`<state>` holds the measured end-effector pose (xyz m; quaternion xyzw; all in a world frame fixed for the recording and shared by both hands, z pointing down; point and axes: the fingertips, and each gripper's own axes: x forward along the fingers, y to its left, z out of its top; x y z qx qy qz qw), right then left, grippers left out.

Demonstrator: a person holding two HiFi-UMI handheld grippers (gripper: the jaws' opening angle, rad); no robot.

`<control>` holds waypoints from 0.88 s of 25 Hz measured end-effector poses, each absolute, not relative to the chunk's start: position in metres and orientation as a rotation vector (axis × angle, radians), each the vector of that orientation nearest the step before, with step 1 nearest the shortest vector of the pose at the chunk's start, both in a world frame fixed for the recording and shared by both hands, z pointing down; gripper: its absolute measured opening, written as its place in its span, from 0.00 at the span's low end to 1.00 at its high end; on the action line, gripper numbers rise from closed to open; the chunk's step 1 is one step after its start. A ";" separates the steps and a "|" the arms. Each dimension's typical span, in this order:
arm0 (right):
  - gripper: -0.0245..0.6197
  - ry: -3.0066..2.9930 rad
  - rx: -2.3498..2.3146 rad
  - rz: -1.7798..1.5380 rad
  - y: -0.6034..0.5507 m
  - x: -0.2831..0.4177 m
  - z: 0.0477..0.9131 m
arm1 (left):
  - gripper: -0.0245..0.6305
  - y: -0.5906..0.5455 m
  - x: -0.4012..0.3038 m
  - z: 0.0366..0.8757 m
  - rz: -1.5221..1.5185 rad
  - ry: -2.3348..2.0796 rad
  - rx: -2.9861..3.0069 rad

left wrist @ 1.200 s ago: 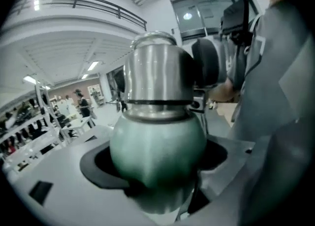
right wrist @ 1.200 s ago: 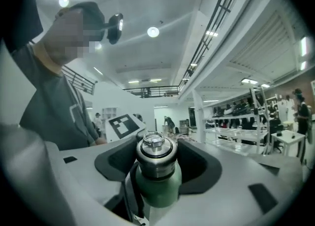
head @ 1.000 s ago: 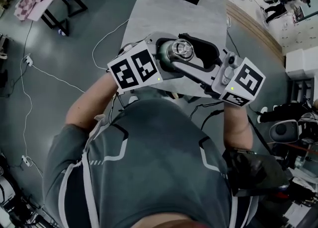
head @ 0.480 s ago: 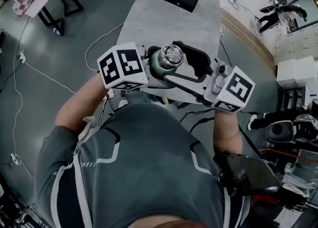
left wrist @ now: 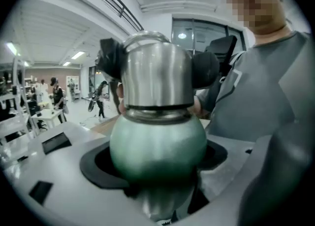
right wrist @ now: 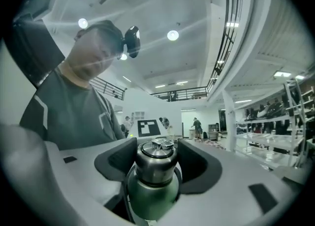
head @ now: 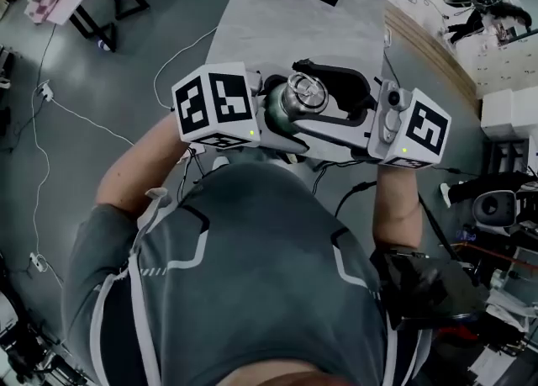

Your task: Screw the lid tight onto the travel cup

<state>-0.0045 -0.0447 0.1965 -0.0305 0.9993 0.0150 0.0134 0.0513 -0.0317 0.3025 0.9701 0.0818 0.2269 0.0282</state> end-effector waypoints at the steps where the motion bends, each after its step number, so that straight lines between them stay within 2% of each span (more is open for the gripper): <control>1: 0.47 3.116 -0.174 0.030 -0.051 -0.002 0.201 | 0.65 -0.040 0.052 0.308 0.745 0.168 3.002; 7: 0.47 2.995 -0.849 -0.210 -0.099 0.016 0.241 | 0.65 -0.097 0.047 0.350 0.998 -0.372 2.958; 11: 0.47 2.984 -0.956 -0.253 -0.103 0.014 0.246 | 0.65 -0.099 0.046 0.356 0.998 -0.338 2.966; 14: 0.47 3.031 -0.784 -0.194 -0.091 0.010 0.236 | 0.65 -0.086 0.048 0.345 0.936 -0.173 3.015; 22: 0.47 3.126 0.031 0.041 -0.034 0.005 0.202 | 0.65 -0.025 0.052 0.305 0.718 0.383 3.064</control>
